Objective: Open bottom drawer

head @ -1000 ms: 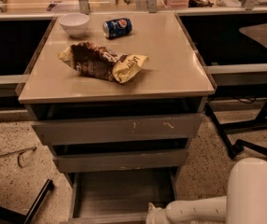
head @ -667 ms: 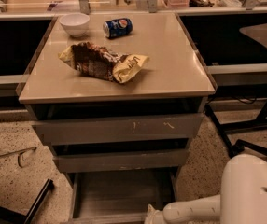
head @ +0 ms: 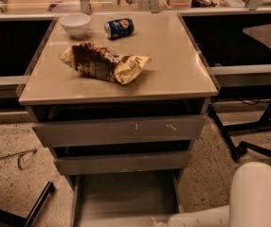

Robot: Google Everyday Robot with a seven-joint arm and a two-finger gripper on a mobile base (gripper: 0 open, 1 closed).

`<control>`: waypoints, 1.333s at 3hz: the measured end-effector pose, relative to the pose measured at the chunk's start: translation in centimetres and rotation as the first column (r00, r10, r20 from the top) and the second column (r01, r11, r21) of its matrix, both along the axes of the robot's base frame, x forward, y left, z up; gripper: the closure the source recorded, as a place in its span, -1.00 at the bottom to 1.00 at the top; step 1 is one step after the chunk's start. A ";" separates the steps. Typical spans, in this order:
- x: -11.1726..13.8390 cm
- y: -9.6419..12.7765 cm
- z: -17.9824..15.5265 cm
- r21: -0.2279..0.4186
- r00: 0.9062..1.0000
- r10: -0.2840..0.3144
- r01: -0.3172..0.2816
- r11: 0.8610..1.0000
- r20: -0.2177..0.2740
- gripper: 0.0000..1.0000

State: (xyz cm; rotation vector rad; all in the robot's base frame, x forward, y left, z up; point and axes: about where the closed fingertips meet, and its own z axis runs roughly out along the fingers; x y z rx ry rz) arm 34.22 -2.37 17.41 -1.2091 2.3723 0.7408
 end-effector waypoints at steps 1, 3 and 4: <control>0.0 0.0 0.3 0.000 1.000 0.000 0.000 1.000 0.000 -1.00; 4.2 -3.6 7.0 0.001 0.994 -0.066 0.066 0.998 0.087 -1.00; 5.5 -6.5 11.3 -0.014 0.981 -0.128 0.131 0.991 0.143 -1.00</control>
Offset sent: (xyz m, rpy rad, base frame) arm 0.0585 -0.0340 0.0763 -0.0007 -0.0969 -0.0511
